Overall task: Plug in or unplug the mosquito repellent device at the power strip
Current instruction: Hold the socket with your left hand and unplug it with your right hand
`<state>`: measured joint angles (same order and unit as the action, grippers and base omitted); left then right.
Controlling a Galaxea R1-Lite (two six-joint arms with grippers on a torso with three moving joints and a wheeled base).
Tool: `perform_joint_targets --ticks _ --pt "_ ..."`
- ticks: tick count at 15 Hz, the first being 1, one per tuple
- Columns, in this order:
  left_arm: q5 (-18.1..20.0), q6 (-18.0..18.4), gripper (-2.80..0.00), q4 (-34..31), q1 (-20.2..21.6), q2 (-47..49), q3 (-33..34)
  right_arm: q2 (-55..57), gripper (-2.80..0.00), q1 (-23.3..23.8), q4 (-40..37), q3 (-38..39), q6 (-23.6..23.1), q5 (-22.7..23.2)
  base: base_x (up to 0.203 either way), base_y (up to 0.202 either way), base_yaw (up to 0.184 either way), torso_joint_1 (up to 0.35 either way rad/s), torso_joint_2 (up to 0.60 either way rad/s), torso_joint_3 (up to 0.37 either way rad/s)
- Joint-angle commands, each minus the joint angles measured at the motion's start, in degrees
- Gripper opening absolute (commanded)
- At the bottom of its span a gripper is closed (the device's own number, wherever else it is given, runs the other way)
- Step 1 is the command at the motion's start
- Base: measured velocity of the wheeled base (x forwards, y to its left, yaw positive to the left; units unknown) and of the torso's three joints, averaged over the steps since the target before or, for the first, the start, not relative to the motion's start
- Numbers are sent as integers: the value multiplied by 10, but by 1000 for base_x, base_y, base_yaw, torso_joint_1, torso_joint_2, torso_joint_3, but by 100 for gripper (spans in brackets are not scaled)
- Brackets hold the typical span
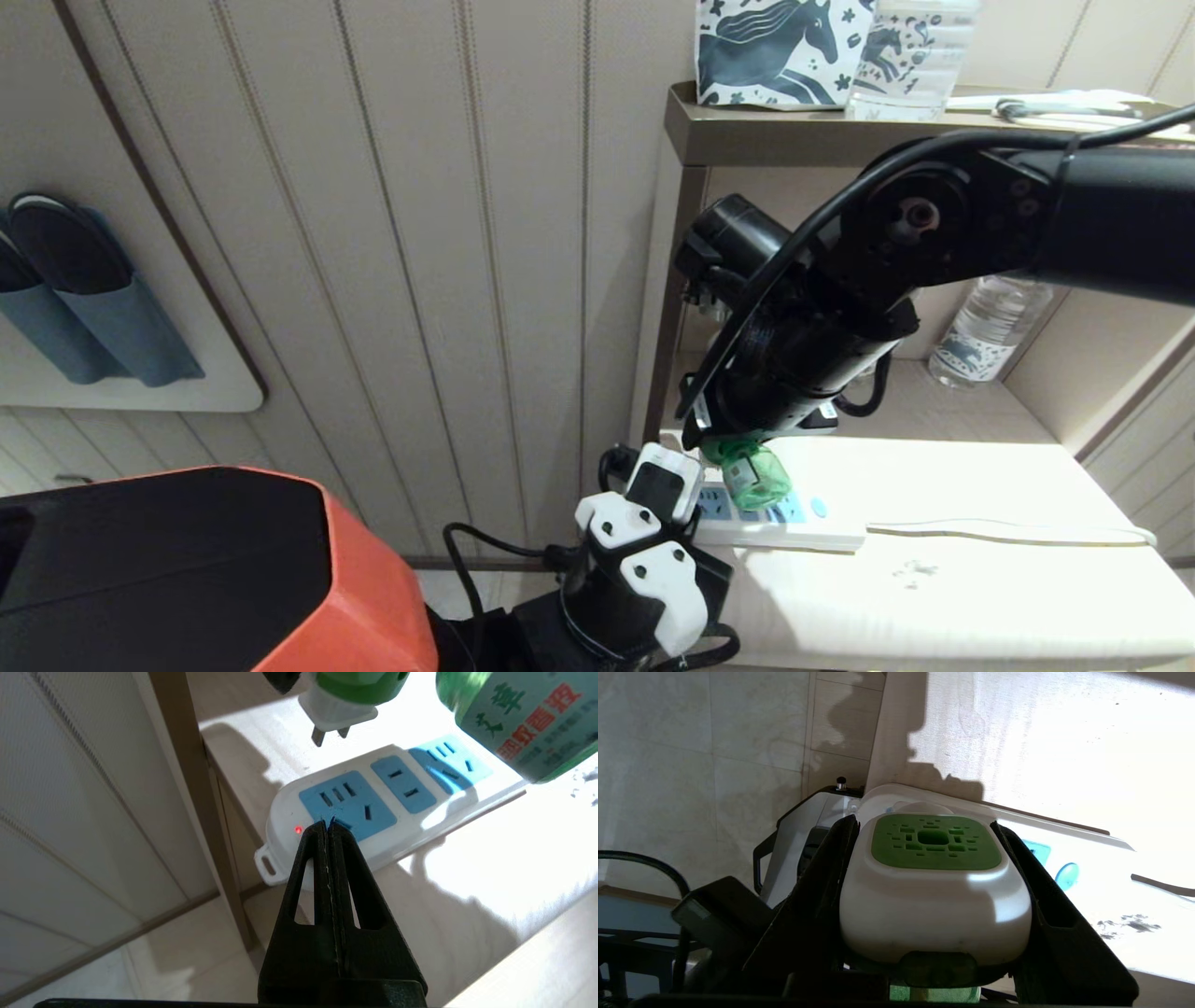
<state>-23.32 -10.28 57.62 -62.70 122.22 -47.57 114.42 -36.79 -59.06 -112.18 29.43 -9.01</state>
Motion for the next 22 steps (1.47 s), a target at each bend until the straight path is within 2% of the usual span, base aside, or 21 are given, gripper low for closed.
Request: perform_joint_targets --ticks 1,7,10,12,16,20,22 --pt "-3 0 -280 10 0 -28 -1 0 -280 0 -4 0 2 0 0 0 0 0 0 0" --pt "-3 3 -280 -14 20 -87 2 -1 -280 2 -3 0 2 0 0 0 0 0 0 0" --pt "-3 3 -280 -30 38 -129 37 -2 -280 3 -4 0 3 0 0 0 0 0 0 0" --pt "-3 1 -280 -43 67 -164 82 -6 -280 4 -4 0 3 0 0 0 0 0 0 0" --pt "-3 -1 -280 -36 156 -211 186 -10 -280 4 -4 0 5 1 0 0 0 0 0 0" --pt "11 5 -280 -31 323 -321 290 -24 -280 4 -18 1 7 1 0 0 0 0 0 0" --pt "29 16 -280 -49 375 -395 326 -39 -280 4 -26 1 9 2 0 0 0 0 0 0"
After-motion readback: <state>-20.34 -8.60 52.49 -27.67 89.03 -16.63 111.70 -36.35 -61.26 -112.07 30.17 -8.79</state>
